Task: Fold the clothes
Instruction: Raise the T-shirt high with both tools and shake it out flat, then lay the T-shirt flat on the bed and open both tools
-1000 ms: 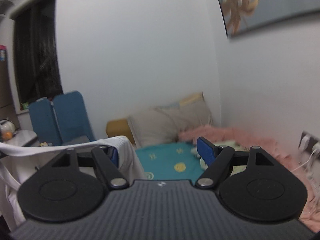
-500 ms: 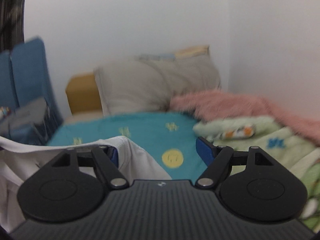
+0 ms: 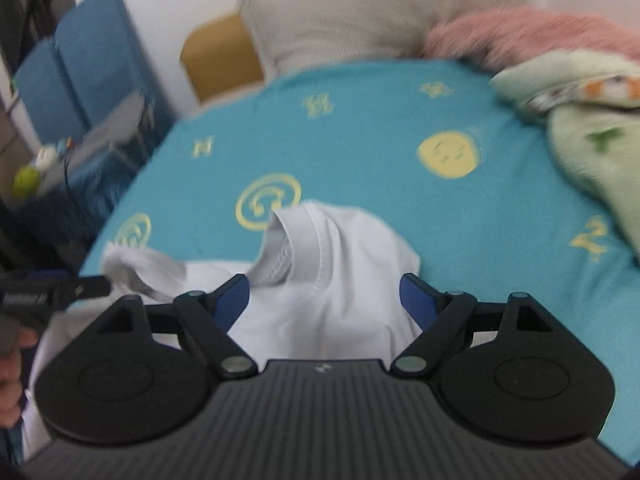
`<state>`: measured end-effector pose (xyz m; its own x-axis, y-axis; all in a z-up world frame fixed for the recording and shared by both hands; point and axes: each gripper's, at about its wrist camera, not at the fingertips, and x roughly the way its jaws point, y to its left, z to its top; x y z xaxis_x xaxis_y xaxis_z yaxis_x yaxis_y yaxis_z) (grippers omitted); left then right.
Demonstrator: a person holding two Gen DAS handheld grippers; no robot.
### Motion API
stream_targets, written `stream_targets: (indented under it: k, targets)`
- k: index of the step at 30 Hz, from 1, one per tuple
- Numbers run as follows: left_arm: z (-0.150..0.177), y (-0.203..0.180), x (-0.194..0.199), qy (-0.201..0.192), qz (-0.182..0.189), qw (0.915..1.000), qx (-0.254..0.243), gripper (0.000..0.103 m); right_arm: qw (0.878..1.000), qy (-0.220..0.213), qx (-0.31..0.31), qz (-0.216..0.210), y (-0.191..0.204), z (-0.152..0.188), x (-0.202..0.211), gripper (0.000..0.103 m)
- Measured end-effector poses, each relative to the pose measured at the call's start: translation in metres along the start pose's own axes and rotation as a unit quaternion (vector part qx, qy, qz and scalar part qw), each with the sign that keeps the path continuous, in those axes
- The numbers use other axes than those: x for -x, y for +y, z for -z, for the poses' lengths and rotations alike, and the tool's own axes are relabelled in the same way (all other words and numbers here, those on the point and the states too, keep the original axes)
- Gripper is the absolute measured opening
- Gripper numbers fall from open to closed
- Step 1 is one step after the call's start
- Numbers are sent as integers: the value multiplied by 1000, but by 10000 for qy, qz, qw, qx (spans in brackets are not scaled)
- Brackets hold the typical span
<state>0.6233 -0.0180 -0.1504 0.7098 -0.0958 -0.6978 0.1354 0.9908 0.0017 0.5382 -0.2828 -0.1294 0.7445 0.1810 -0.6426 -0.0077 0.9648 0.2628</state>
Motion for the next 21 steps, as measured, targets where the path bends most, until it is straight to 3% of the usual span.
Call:
stream_targets:
  k: [3, 8, 15, 18, 21]
  targets:
    - [28, 3, 54, -496, 52, 9988, 22, 103, 9993, -355, -13, 125, 11, 16, 47, 84]
    - [94, 7, 157, -894, 100, 9956, 257, 103, 9960, -862, 116, 221, 24, 62, 145, 84]
    - [199, 1, 295, -907, 86, 9947, 472, 101, 9924, -1227, 20, 21, 37, 124, 278, 84]
    - [214, -7, 355, -926, 31, 9947, 436, 100, 9926, -1202, -134, -67, 45, 132, 312, 84]
    - [195, -15, 389, -634, -140, 9970, 418, 99, 9925, -1164, -323, -170, 53, 136, 338, 84]
